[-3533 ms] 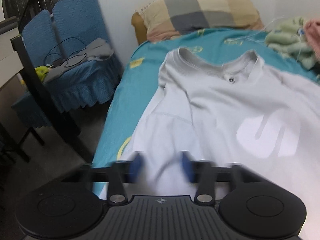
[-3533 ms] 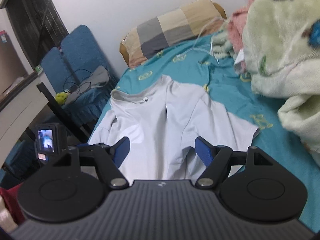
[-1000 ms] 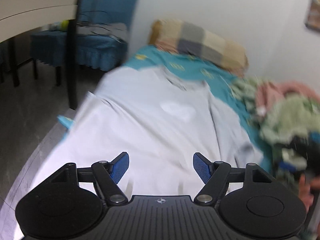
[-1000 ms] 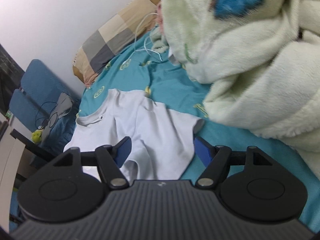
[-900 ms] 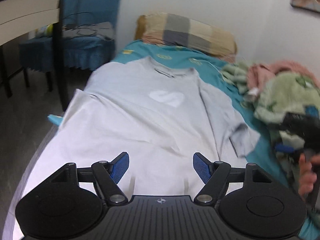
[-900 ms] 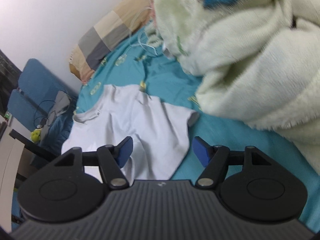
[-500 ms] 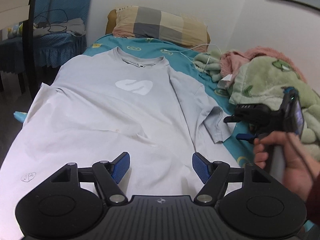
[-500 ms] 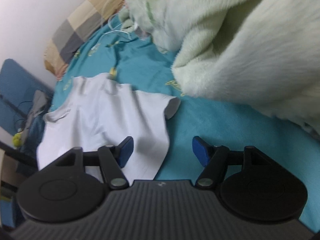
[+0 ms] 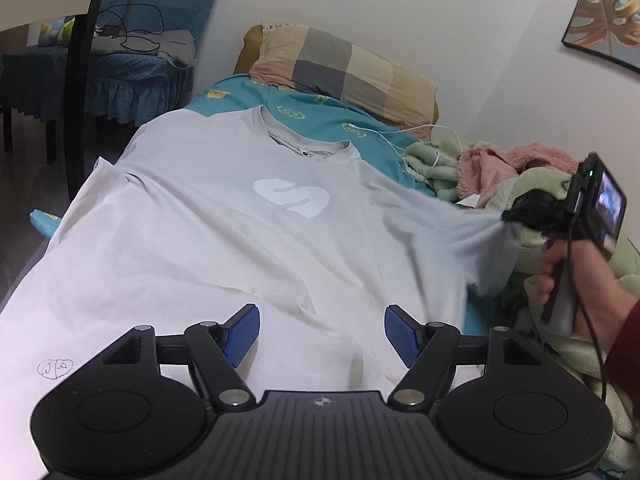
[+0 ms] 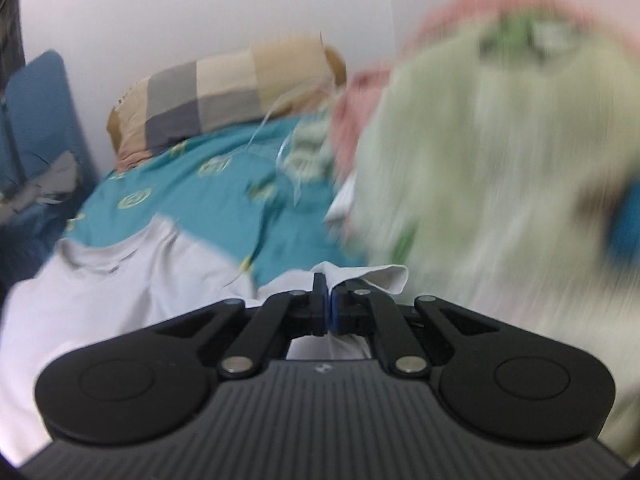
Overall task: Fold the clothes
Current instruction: 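Grasp the T-shirt sleeve edge with the right gripper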
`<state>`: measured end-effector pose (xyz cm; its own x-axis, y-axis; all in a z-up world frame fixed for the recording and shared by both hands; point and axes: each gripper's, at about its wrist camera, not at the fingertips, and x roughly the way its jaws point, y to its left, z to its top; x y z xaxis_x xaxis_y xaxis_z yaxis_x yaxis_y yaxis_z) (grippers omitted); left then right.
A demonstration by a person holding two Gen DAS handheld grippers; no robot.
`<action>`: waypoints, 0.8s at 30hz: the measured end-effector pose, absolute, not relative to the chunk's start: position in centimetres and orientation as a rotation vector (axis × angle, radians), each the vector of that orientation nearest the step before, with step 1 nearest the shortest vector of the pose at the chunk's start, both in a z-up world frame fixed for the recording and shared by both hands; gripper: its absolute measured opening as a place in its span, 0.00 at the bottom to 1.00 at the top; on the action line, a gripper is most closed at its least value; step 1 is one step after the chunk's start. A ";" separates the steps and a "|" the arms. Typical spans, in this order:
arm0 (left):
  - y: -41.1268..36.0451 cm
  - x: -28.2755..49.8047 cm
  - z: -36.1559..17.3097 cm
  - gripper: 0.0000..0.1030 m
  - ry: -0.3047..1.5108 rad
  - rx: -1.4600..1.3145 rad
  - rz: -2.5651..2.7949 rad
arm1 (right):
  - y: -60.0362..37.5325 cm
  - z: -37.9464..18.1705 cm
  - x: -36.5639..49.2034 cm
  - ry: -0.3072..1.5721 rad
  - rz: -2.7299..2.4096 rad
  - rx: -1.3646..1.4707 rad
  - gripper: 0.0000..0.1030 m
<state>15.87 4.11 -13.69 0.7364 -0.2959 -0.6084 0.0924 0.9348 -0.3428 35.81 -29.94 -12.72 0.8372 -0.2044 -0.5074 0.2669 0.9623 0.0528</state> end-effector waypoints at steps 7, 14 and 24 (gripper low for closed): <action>3.0 16.6 -14.8 0.69 0.747 -0.258 -0.235 | -32.6 -7.9 39.4 0.471 -0.317 -0.120 0.04; 2.6 16.9 -15.5 0.70 0.762 -0.222 -0.243 | -31.8 -8.2 40.9 0.536 -0.195 -0.191 0.06; 3.8 16.8 -15.2 0.70 0.770 -0.261 -0.199 | -30.8 -8.5 33.3 0.491 -0.088 0.288 0.73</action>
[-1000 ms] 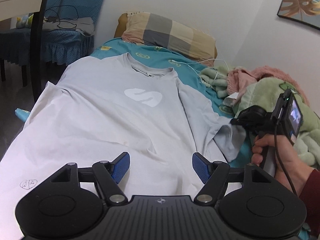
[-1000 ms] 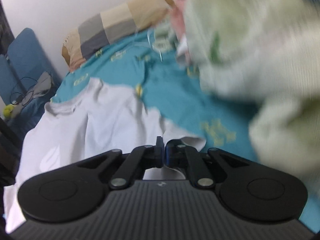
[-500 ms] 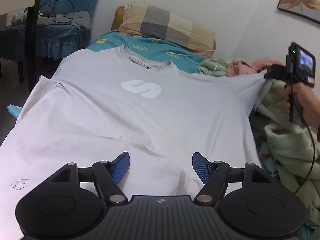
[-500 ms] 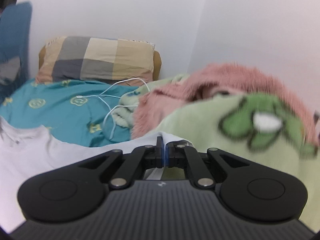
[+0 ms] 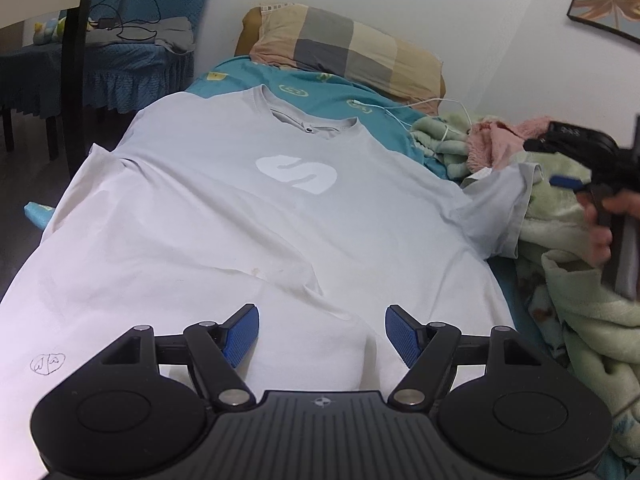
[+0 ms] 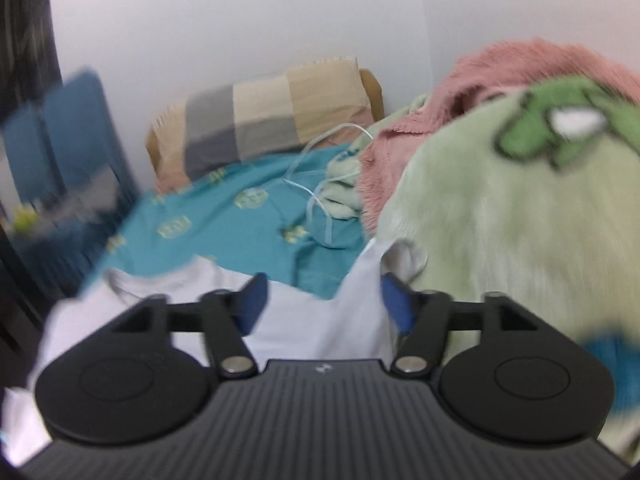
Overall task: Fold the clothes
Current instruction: 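Grasp the T-shirt sleeve edge with the right gripper, then lift the sleeve with the right gripper and fold it across the shirt body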
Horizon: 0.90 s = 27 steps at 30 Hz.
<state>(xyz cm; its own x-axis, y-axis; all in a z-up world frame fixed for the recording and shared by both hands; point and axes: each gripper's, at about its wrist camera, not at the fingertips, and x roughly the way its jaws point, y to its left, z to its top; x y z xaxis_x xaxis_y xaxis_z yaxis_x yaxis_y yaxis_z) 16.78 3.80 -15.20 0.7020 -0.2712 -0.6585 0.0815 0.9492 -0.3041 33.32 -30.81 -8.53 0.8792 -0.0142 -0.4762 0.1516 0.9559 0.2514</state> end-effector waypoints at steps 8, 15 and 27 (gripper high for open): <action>4.9 16.5 -14.8 0.72 0.775 -0.334 -0.174 | -28.9 -14.2 33.7 0.749 -0.075 0.384 0.74; 5.0 17.5 -16.1 0.72 0.807 -0.349 -0.160 | -27.9 -19.3 37.3 0.699 -0.163 0.225 0.74; 5.6 19.0 -16.6 0.72 0.780 -0.390 -0.160 | -27.7 -17.7 41.3 0.484 -0.305 0.293 0.07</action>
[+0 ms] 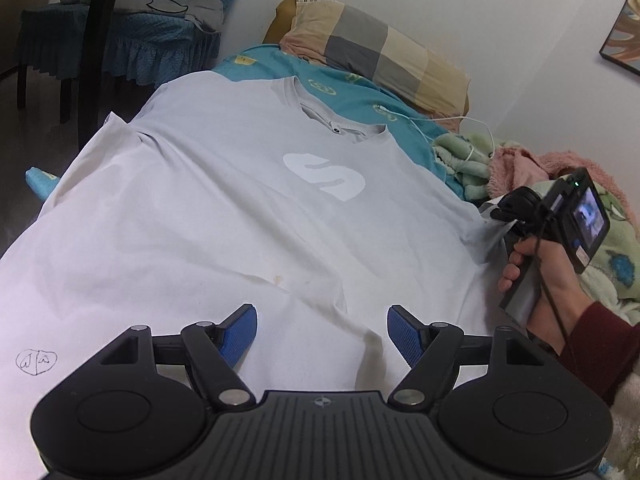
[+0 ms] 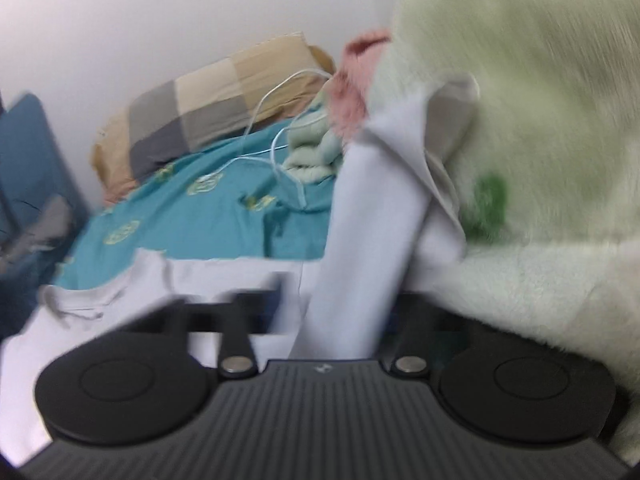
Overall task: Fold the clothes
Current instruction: 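Lift the sleeve with the right gripper and fold it across the shirt body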
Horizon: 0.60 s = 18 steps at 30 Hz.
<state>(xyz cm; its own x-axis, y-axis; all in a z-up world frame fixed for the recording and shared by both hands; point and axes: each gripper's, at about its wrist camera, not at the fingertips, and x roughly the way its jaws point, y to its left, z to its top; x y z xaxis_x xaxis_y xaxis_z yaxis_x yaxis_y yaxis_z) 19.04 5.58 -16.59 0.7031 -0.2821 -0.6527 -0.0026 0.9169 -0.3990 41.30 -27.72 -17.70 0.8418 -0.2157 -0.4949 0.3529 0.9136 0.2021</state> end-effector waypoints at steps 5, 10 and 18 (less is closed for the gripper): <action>6.7 18.3 -14.8 0.72 0.716 -0.417 -0.143 | -21.6 -13.6 40.4 0.325 -0.328 -0.046 0.06; 9.3 17.7 -13.4 0.72 0.663 -0.483 -0.107 | -11.8 -12.8 39.0 0.275 -0.130 -0.446 0.07; 12.0 17.9 -13.9 0.72 0.655 -0.479 -0.060 | -2.8 -17.5 40.1 0.606 0.213 -0.500 0.59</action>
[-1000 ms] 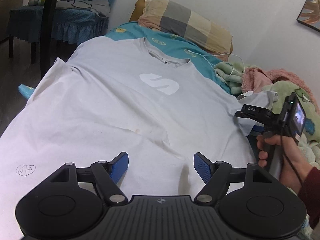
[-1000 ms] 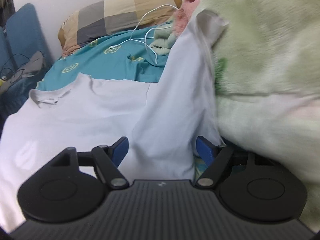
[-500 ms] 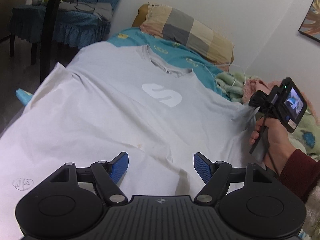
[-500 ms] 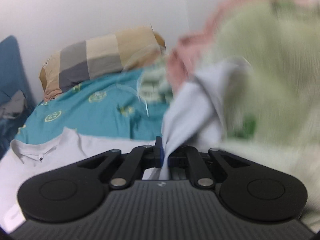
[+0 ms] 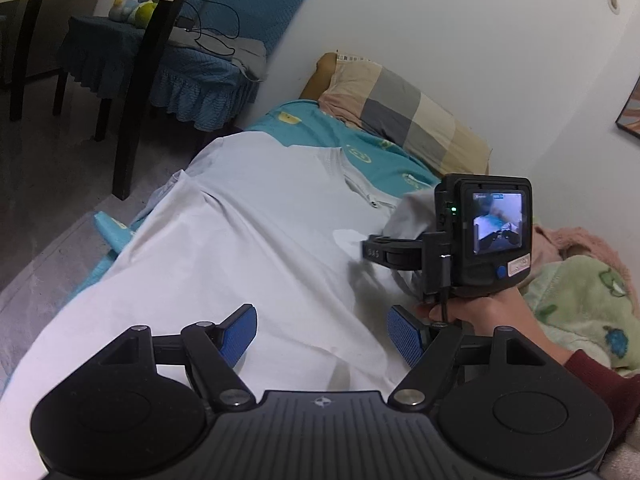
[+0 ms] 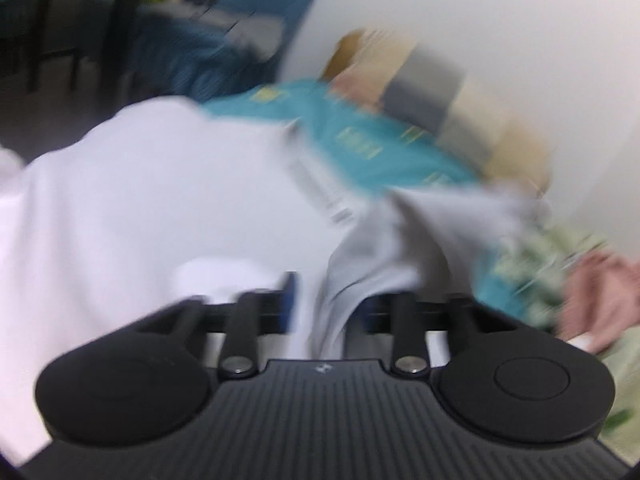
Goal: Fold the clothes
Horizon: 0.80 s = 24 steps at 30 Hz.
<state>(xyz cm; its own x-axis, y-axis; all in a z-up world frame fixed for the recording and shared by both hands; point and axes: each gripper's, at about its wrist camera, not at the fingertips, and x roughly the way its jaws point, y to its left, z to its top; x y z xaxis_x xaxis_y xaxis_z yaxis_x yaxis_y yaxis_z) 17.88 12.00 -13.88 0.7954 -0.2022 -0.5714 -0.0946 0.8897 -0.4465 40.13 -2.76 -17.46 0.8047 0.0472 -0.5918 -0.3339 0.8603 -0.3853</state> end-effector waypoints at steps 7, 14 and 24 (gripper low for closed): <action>11.5 18.5 -14.2 0.72 0.656 -0.448 -0.082 | -7.7 -12.9 34.6 0.660 0.321 -0.218 0.73; 9.8 17.1 -13.6 0.72 0.668 -0.411 -0.133 | -16.7 -6.7 22.6 0.725 0.185 0.105 0.73; 3.1 11.9 -11.3 0.72 0.690 -0.216 -0.237 | -25.7 -6.0 12.6 0.692 0.046 0.413 0.73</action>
<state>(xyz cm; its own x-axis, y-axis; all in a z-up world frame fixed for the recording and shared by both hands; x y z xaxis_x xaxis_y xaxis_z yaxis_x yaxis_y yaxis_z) 11.93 3.12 -11.32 0.7465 -0.2854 -0.6011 0.1434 0.9511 -0.2736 12.62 -25.66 -6.03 0.7725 0.1762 -0.6101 0.0943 0.9182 0.3847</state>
